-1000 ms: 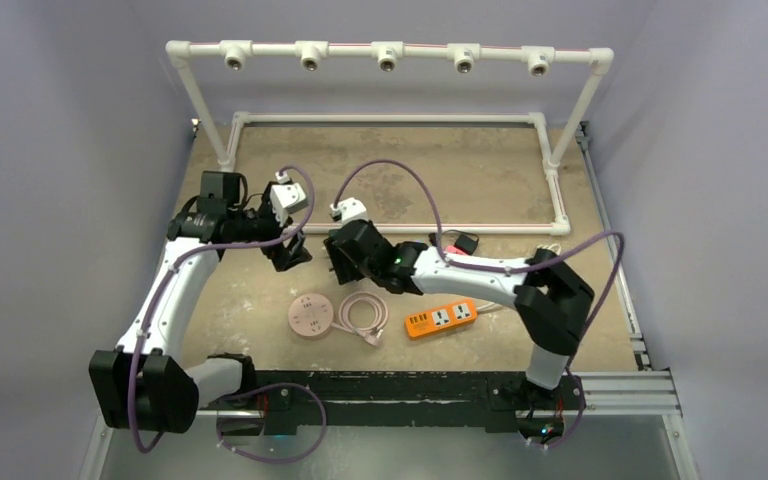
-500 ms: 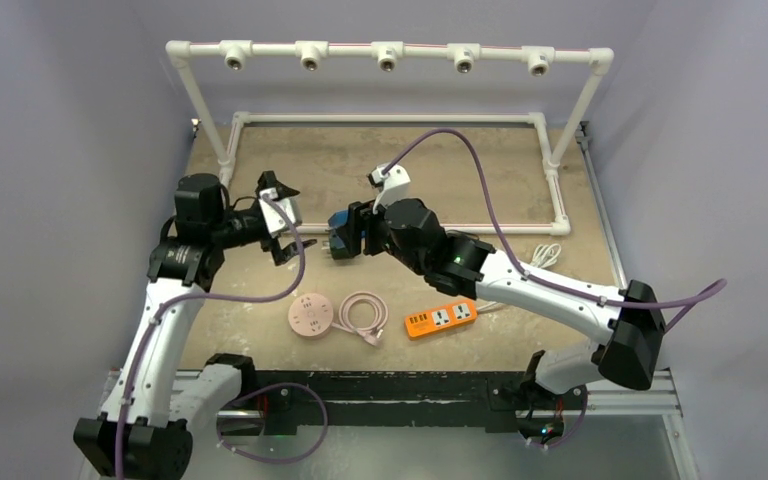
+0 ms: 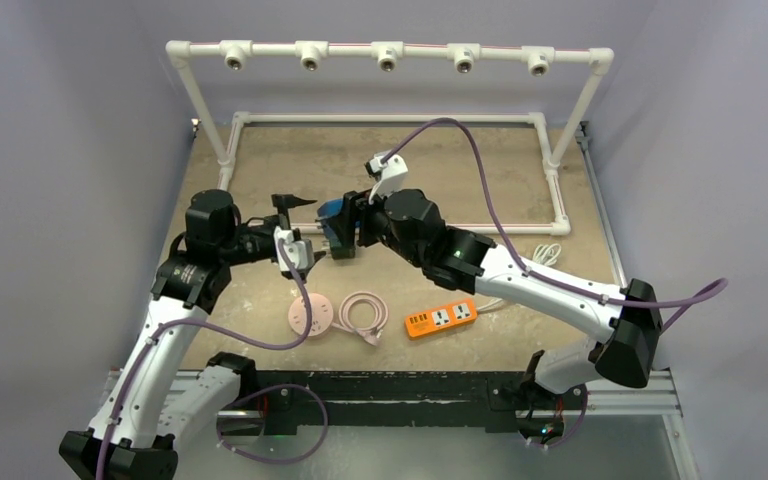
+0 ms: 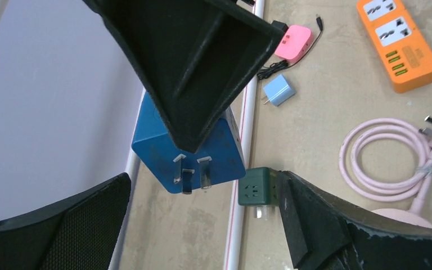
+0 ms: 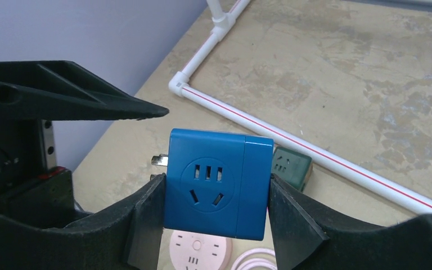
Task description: Insert the plug
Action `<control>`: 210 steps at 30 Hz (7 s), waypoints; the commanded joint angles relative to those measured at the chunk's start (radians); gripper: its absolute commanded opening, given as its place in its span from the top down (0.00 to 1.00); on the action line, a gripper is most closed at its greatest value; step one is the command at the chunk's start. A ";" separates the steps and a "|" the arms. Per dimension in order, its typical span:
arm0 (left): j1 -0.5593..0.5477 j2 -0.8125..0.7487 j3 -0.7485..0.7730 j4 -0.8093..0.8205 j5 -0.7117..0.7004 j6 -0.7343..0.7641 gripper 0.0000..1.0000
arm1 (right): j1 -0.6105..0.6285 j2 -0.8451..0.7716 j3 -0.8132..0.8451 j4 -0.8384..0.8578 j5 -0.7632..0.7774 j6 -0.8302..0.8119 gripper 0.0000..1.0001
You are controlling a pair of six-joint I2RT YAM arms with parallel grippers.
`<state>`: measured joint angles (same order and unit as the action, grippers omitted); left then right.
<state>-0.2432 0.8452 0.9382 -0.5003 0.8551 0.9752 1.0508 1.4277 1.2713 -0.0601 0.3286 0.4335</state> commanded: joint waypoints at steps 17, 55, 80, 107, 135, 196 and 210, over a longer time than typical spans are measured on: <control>-0.004 -0.144 -0.061 0.034 0.056 0.555 0.01 | -0.176 0.002 0.252 -0.279 -0.577 -0.079 0.68; -0.004 -0.041 0.054 -0.395 0.222 1.170 0.71 | -0.177 0.156 0.446 -0.439 -0.858 -0.140 0.50; -0.002 0.167 0.141 0.764 0.202 -1.412 1.00 | -0.266 -0.370 0.028 0.012 -0.760 -0.392 0.01; -0.001 0.159 0.147 1.086 0.123 -1.860 1.00 | -0.268 -0.243 -0.030 0.407 -0.644 0.095 0.19; -0.001 0.097 0.248 0.308 -0.014 -0.336 0.01 | -0.269 -0.088 0.405 -0.337 -0.515 -0.071 0.98; -0.116 0.101 0.116 0.292 0.069 -0.096 1.00 | -0.173 -0.036 0.166 0.036 -0.524 0.240 0.31; -0.116 0.102 0.101 0.318 0.019 -0.136 1.00 | -0.173 -0.059 0.163 -0.014 -0.492 0.227 0.69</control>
<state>-0.3557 0.9565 1.0458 -0.2260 0.8860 0.8425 0.8715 1.4254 1.4155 -0.1051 -0.1921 0.6373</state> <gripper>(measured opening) 0.605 0.570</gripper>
